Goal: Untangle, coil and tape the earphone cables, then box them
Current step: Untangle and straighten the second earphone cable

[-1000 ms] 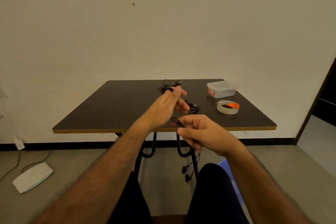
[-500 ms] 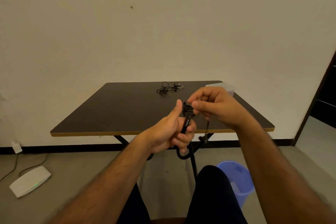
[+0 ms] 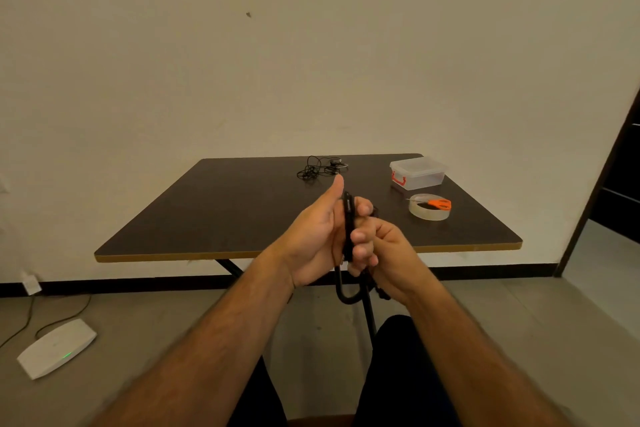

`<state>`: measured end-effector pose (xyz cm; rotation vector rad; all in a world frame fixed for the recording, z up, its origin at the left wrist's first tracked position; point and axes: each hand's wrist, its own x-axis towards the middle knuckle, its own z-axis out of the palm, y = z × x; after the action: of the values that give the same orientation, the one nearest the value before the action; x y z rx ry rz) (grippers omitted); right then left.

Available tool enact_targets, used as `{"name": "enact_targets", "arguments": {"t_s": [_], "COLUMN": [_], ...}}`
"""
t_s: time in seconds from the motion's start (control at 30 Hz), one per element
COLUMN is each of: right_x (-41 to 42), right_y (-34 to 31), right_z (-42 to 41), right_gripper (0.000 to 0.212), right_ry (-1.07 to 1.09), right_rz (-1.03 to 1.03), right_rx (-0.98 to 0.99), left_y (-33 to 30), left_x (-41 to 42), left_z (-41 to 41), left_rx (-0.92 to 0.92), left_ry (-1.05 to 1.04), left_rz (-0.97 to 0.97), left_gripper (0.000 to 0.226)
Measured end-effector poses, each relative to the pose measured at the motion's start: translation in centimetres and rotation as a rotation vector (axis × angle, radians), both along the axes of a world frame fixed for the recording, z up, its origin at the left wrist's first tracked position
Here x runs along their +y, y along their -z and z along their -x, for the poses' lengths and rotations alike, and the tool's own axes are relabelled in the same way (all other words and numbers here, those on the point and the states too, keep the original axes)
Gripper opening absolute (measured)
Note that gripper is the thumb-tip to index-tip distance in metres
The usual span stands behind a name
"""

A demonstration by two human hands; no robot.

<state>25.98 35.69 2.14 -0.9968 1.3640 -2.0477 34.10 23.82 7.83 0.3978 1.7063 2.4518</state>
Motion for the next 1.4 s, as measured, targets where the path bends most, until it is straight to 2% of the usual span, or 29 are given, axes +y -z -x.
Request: {"name": "enact_targets", "arguments": {"t_s": [0.07, 0.27, 0.37, 0.47, 0.53, 0.63, 0.7, 0.8, 0.93, 1.07, 1.23, 1.4], "right_x": [0.0, -0.2, -0.2, -0.2, 0.0, 0.5, 0.6, 0.4, -0.1, -0.4, -0.6, -0.1], "right_y": [0.4, 0.0, -0.2, -0.4, -0.8, -1.7, -1.9, -1.6, -1.7, -2.1, -2.6, -3.8], "right_z": [-0.4, -1.0, -1.2, -1.5, -1.8, -2.3, -2.7, -3.5, -4.8, -5.3, -4.9, -4.2], "right_gripper": [0.021, 0.029, 0.033, 0.037, 0.04, 0.022, 0.025, 0.032, 0.038, 0.044, 0.055, 0.05], "right_ry": [-0.008, 0.033, 0.035, 0.008, 0.005, -0.005, -0.021, 0.011, 0.006, 0.05, 0.114, 0.006], "right_rz": [-0.014, -0.065, -0.051, -0.037, -0.09, -0.189, -0.227, -0.232, -0.111, -0.032, -0.064, -0.271], "right_rx": [0.0, -0.025, -0.072, -0.122, -0.076, 0.057, 0.09, 0.027, -0.147, -0.261, -0.268, -0.219], "left_y": [-0.4, -0.5, -0.4, -0.4, -0.5, -0.7, -0.9, -0.9, -0.1, 1.1, 2.2, 4.2], "left_x": [-0.1, 0.2, 0.6, 0.9, 1.0, 0.8, 0.4, -0.2, -0.6, -1.1, -1.5, -1.8], "left_z": [0.1, 0.4, 0.3, 0.3, 0.3, 0.2, 0.3, 0.6, 0.7, 0.8, 0.7, 0.7], "left_rx": [0.023, 0.058, 0.14, 0.243, 0.278, 0.312, 0.344, 0.375, 0.414, 0.348, 0.133, -0.146], "left_ry": [-0.082, -0.243, -0.357, -0.438, -0.476, -0.544, -0.607, -0.652, -0.674, -0.63, -0.549, -0.405], "left_rz": [-0.016, 0.054, 0.173, 0.23, 0.243, 0.249, 0.26, 0.29, 0.386, 0.424, 0.406, 0.176], "left_gripper": [0.058, 0.049, 0.039, 0.038, 0.039, 0.042, 0.044, 0.039, 0.04, 0.037, 0.041, 0.061]}}
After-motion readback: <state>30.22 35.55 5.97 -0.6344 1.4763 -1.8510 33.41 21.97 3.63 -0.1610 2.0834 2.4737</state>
